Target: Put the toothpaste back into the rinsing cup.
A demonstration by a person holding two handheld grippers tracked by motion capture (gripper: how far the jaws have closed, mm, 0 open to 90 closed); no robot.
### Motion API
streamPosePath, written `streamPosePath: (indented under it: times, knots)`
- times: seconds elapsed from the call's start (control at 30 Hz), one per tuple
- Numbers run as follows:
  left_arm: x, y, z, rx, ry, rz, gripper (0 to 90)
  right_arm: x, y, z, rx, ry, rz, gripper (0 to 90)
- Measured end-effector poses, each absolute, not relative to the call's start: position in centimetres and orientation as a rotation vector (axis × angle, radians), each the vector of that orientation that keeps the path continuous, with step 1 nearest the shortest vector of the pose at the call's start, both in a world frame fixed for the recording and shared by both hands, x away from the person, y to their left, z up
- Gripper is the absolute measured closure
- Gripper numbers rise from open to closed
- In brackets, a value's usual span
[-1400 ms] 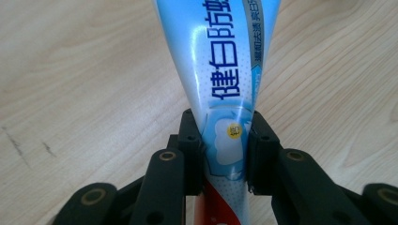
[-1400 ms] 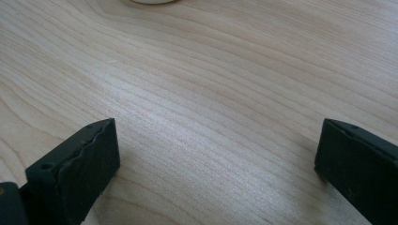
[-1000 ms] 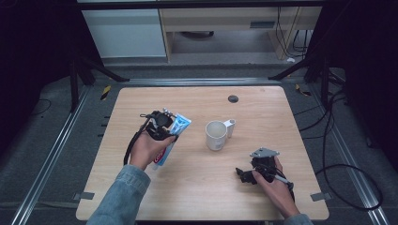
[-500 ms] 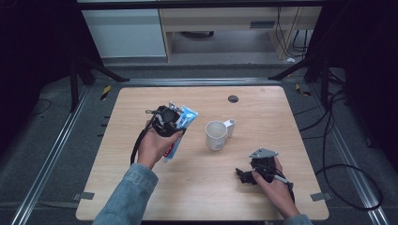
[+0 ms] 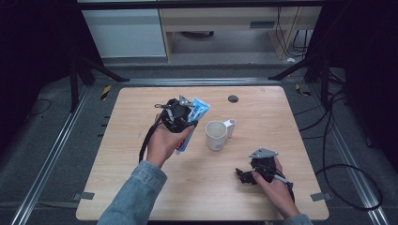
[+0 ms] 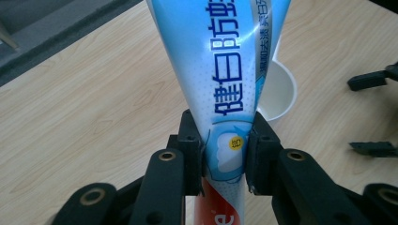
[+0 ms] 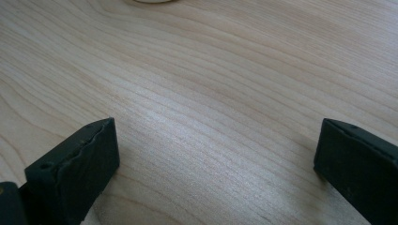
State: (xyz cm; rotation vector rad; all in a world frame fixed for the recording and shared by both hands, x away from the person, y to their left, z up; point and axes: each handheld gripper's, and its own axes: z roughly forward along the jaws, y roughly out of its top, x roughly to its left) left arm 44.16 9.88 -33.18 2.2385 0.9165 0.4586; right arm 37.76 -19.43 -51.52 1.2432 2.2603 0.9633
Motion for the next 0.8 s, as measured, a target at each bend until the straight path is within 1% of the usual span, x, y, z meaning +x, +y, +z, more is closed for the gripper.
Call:
streamPosePath:
  times: [0.3, 0.5, 0.8]
  knots:
    - [44.4, 8.4, -31.8, 2.227, 0.884, 0.469, 71.5, 37.7, -19.4, -51.4, 1.260, 2.268, 0.971, 0.4]
    - [44.5, 7.3, -30.7, 2.186, 0.860, 0.518, 71.5, 37.7, -19.4, -51.4, 1.263, 2.269, 0.970, 0.4]
    - [44.9, 6.2, -29.6, 2.174, 0.827, 0.520, 71.6, 37.7, -19.4, -51.4, 1.264, 2.269, 0.970, 0.4]
